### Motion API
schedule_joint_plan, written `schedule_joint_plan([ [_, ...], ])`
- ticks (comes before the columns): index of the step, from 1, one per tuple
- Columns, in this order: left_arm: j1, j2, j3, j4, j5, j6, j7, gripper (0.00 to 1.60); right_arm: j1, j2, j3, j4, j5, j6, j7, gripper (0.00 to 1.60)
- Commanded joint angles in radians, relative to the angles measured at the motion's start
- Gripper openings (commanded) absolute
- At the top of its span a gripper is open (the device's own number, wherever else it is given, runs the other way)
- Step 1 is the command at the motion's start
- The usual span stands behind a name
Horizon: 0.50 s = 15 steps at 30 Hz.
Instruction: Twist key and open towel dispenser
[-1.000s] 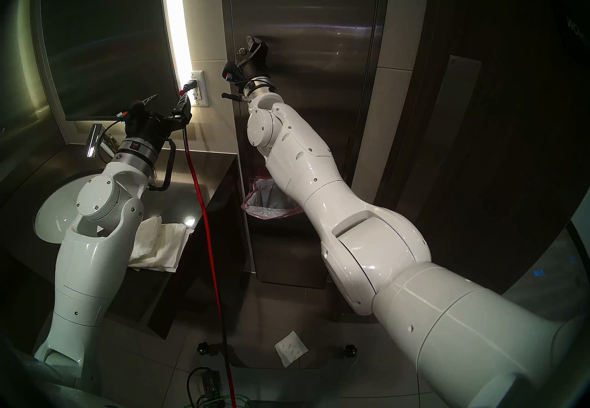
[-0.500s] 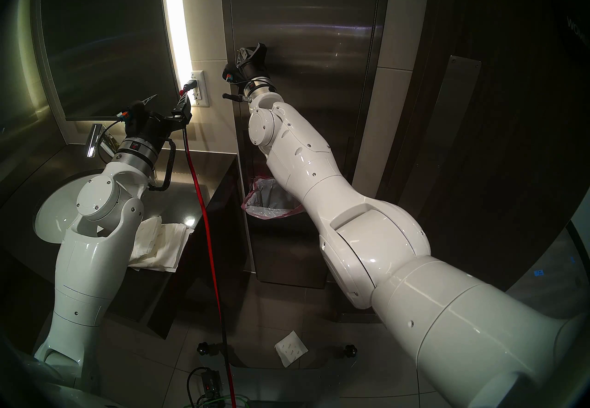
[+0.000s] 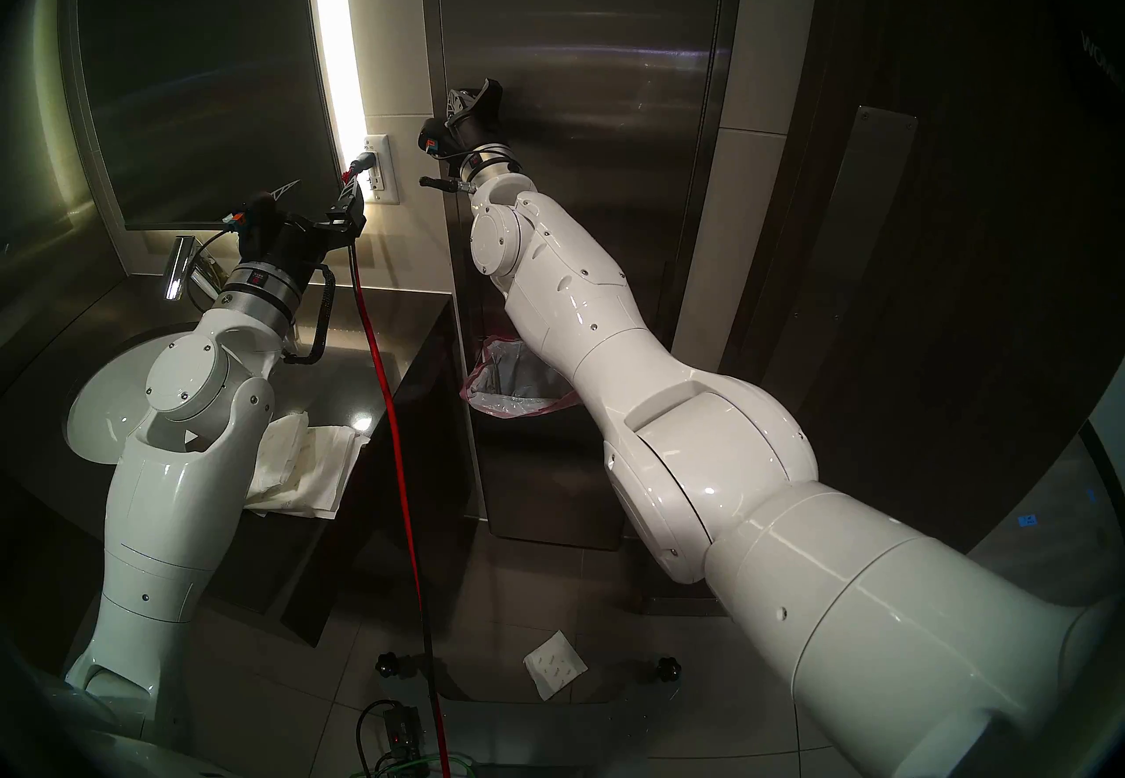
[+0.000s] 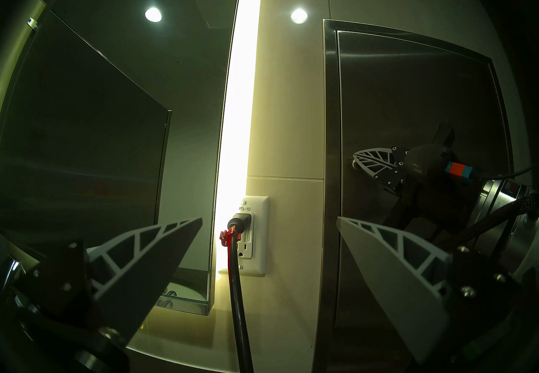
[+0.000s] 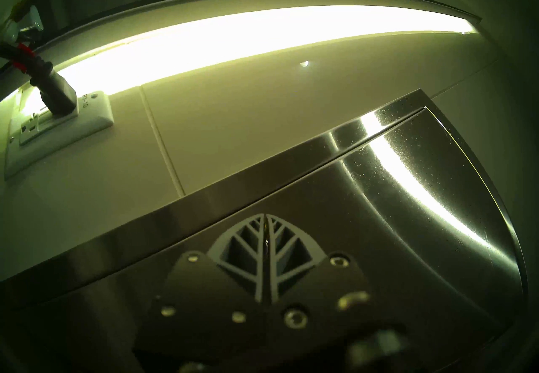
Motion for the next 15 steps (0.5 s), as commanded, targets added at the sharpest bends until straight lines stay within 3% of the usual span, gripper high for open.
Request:
schedule_joint_plan([
  [1, -0.012, -0.001, -0.002, -0.009, 0.001, -0.008, 0.001, 1.6, 0.034, -0.009, 0.02, -0.013, 0.006, 0.002, -0.035, 0.0],
  [15, -0.011, 0.0, -0.002, -0.009, 0.0, -0.007, 0.001, 1.6, -0.01, -0.068, 0.141, -0.059, 0.123, 0.023, -0.077, 0.0],
])
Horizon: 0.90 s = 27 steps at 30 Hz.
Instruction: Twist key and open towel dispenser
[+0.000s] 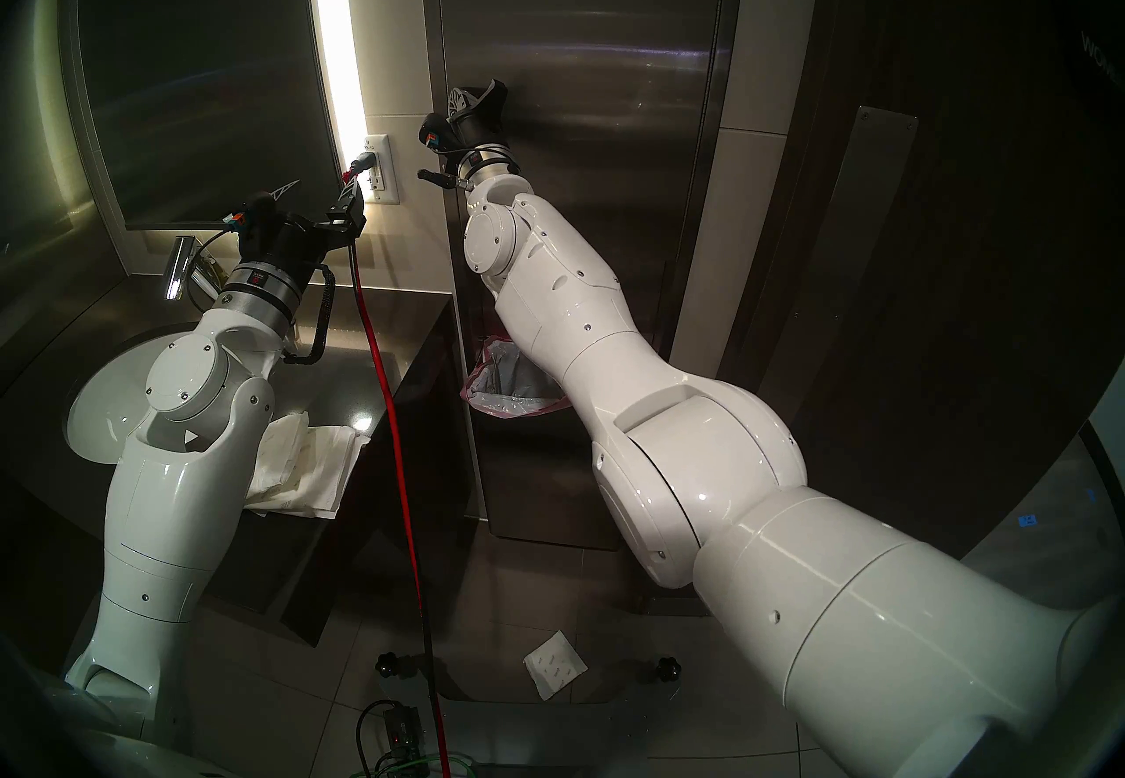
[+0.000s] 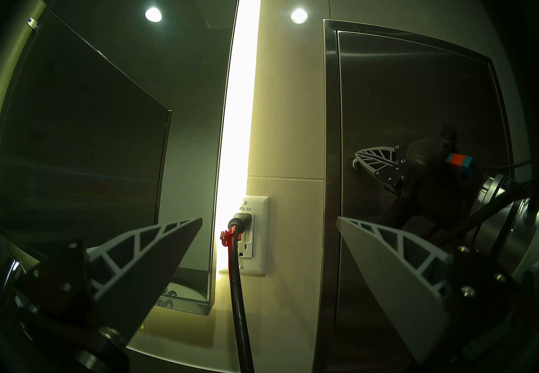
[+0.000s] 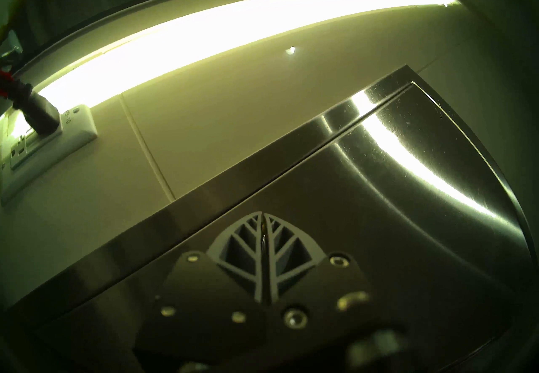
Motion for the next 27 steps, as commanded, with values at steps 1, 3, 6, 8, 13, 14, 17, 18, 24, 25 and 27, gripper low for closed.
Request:
schedule_joint_plan([
  [1, -0.011, -0.001, -0.002, -0.009, 0.001, -0.007, 0.001, 1.6, 0.006, -0.03, 0.089, -0.068, 0.074, 0.023, -0.063, 0.0],
  [3, -0.011, -0.001, -0.002, -0.009, 0.0, -0.007, 0.001, 1.6, 0.006, -0.035, 0.098, -0.072, 0.084, 0.023, -0.066, 0.0],
  [6, -0.011, -0.001, -0.002, -0.009, 0.0, -0.006, 0.001, 1.6, 0.001, -0.059, 0.139, -0.093, 0.131, 0.03, -0.072, 0.0],
  [8, -0.011, 0.0, -0.002, -0.009, 0.0, -0.006, 0.001, 1.6, 0.0, -0.063, 0.145, -0.099, 0.138, 0.029, -0.073, 0.0],
  [13, -0.011, 0.0, -0.002, -0.009, 0.0, -0.006, 0.001, 1.6, -0.013, -0.093, 0.201, -0.119, 0.2, 0.035, -0.088, 0.0],
  [14, -0.011, 0.0, -0.002, -0.009, 0.0, -0.006, 0.001, 1.6, -0.014, -0.097, 0.21, -0.123, 0.211, 0.034, -0.089, 0.0],
  [17, -0.011, 0.001, -0.002, -0.009, -0.001, -0.005, 0.001, 1.6, -0.016, -0.117, 0.25, -0.138, 0.258, 0.033, -0.091, 0.0],
  [18, -0.011, 0.001, -0.002, -0.009, -0.001, -0.005, 0.001, 1.6, -0.016, -0.124, 0.264, -0.142, 0.273, 0.036, -0.091, 0.0],
  [24, -0.011, 0.001, -0.001, -0.009, -0.002, -0.006, 0.002, 1.6, -0.035, -0.174, 0.346, -0.191, 0.364, 0.06, -0.118, 0.0],
  [25, -0.011, 0.001, -0.001, -0.009, -0.001, -0.006, 0.002, 1.6, -0.04, -0.185, 0.36, -0.202, 0.378, 0.066, -0.129, 0.0],
  [27, -0.011, 0.001, -0.001, -0.009, -0.001, -0.007, 0.002, 1.6, -0.067, -0.192, 0.365, -0.246, 0.389, 0.078, -0.136, 0.0],
])
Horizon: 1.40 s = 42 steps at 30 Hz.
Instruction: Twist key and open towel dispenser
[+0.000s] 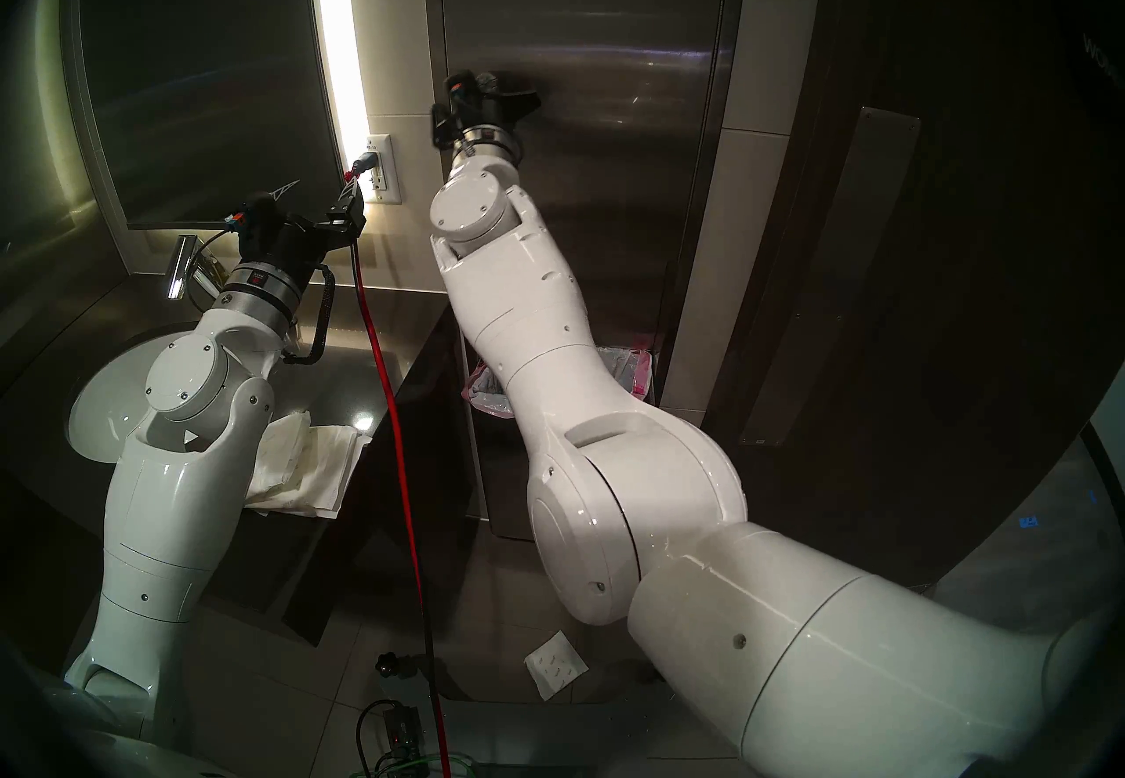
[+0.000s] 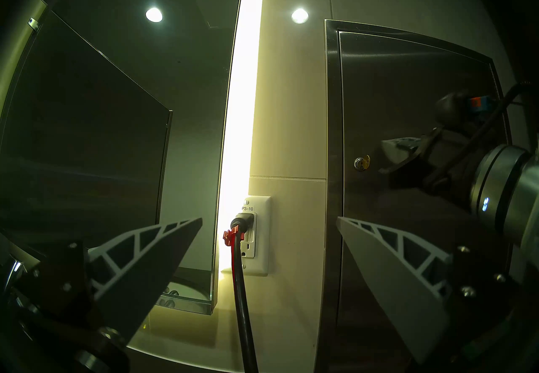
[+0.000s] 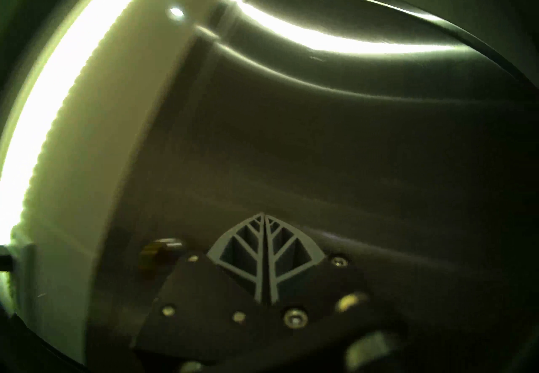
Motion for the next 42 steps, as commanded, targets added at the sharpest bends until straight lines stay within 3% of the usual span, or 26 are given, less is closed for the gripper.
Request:
schedule_joint_plan([
  [1, -0.012, -0.002, -0.002, -0.009, 0.001, -0.008, 0.001, 1.6, -0.015, -0.034, 0.069, -0.099, 0.062, 0.019, -0.063, 0.0],
  [2, -0.012, -0.002, -0.002, -0.009, 0.001, -0.009, 0.002, 1.6, -0.044, -0.034, 0.059, -0.144, 0.06, 0.033, -0.051, 0.0],
  [7, -0.012, -0.002, -0.001, -0.009, 0.001, -0.009, 0.002, 1.6, -0.099, -0.02, -0.031, -0.189, -0.007, 0.041, 0.006, 0.0],
  [9, -0.012, -0.001, -0.001, -0.009, 0.001, -0.008, 0.002, 1.6, -0.124, -0.003, -0.084, -0.197, -0.036, 0.025, 0.045, 0.81],
  [10, -0.012, -0.001, -0.001, -0.009, 0.001, -0.008, 0.002, 1.6, -0.124, -0.003, -0.084, -0.197, -0.036, 0.025, 0.045, 0.81],
  [11, -0.012, -0.001, -0.001, -0.009, 0.0, -0.008, 0.002, 1.6, -0.148, 0.004, -0.113, -0.218, -0.053, 0.016, 0.067, 1.6],
  [18, -0.012, -0.001, -0.001, -0.009, 0.0, -0.009, 0.003, 1.6, -0.231, 0.025, -0.188, -0.306, -0.087, 0.003, 0.108, 1.6],
  [23, -0.012, -0.001, -0.001, -0.008, 0.001, -0.01, 0.003, 1.6, -0.257, 0.026, -0.191, -0.331, -0.08, -0.006, 0.104, 1.6],
  [28, -0.012, -0.001, -0.001, -0.009, 0.0, -0.01, 0.003, 1.6, -0.294, 0.0, -0.163, -0.33, -0.053, -0.1, 0.002, 1.6],
  [36, -0.012, 0.0, 0.0, -0.008, 0.0, -0.01, 0.004, 1.6, -0.349, 0.043, -0.258, -0.362, -0.04, -0.198, -0.106, 1.6],
  [42, -0.012, 0.0, 0.0, -0.008, 0.0, -0.011, 0.004, 1.6, -0.364, 0.056, -0.304, -0.375, -0.008, -0.196, -0.144, 1.6],
])
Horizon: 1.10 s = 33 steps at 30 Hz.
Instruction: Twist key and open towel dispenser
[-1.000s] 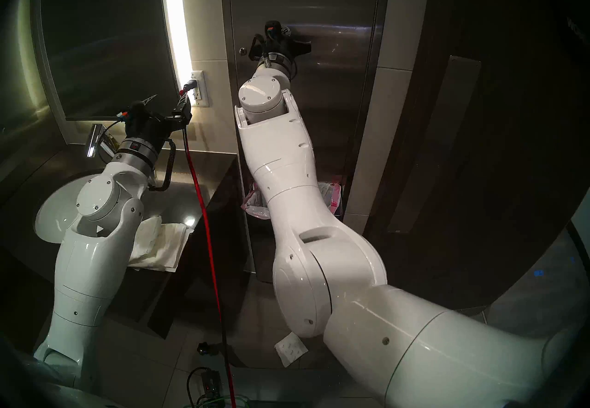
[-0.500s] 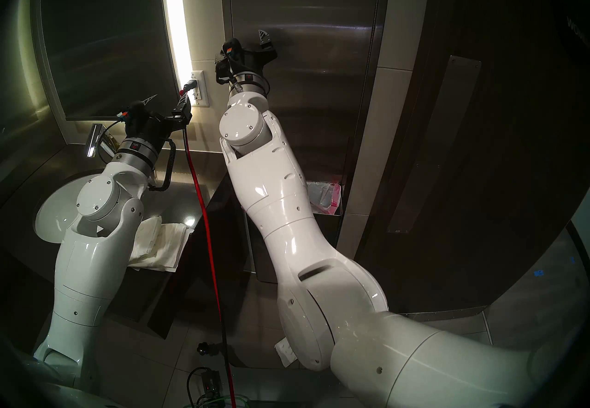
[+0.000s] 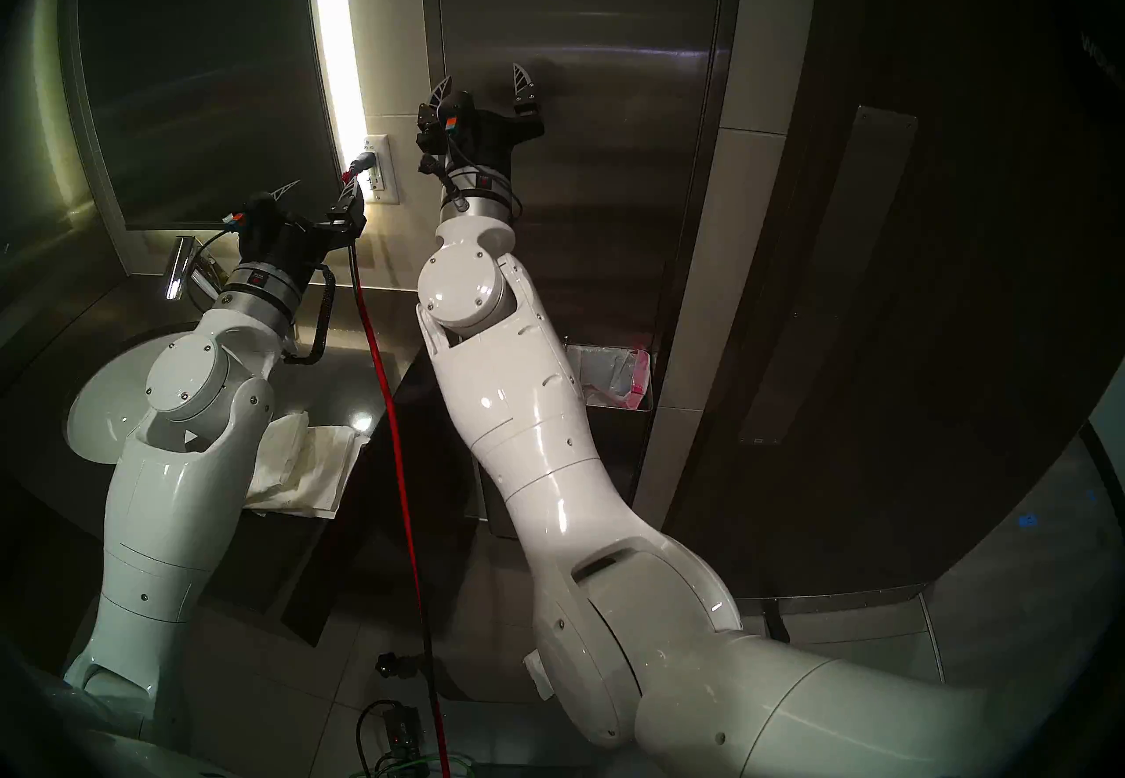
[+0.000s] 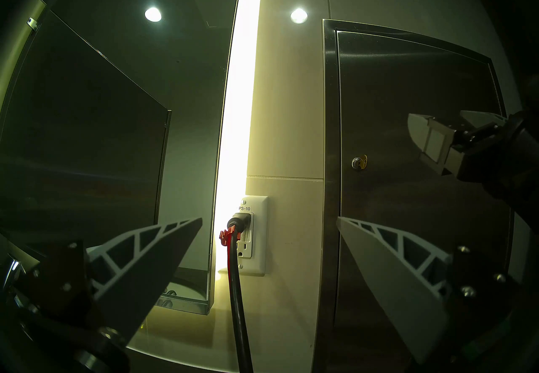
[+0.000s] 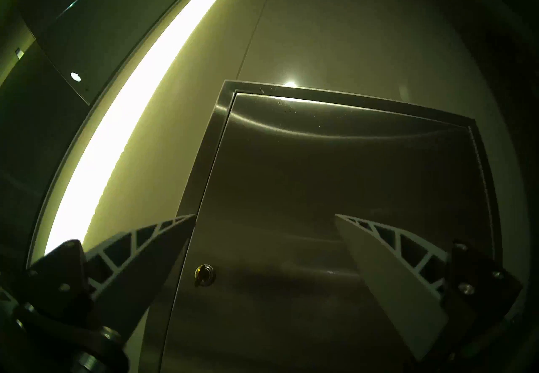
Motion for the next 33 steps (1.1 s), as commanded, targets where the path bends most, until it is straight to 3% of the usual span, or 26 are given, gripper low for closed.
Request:
schedule_joint_plan([
  [1, -0.012, -0.002, -0.002, -0.008, 0.002, -0.009, 0.001, 1.6, -0.014, 0.012, -0.046, -0.03, 0.026, -0.018, -0.054, 1.6],
  [4, -0.012, -0.002, -0.002, -0.008, 0.002, -0.009, 0.001, 1.6, -0.014, 0.011, -0.056, -0.033, 0.048, 0.017, -0.074, 1.6],
  [6, -0.012, -0.002, -0.002, -0.008, 0.001, -0.009, 0.002, 1.6, -0.012, 0.008, -0.053, -0.032, 0.022, 0.038, -0.063, 1.6],
  [21, -0.012, -0.001, -0.002, -0.009, 0.0, -0.009, 0.002, 1.6, 0.084, -0.008, -0.025, 0.041, 0.034, 0.077, -0.045, 1.6],
  [33, -0.012, 0.0, -0.002, -0.009, 0.0, -0.008, 0.003, 1.6, 0.186, -0.013, 0.013, 0.166, 0.025, 0.055, -0.032, 1.6],
])
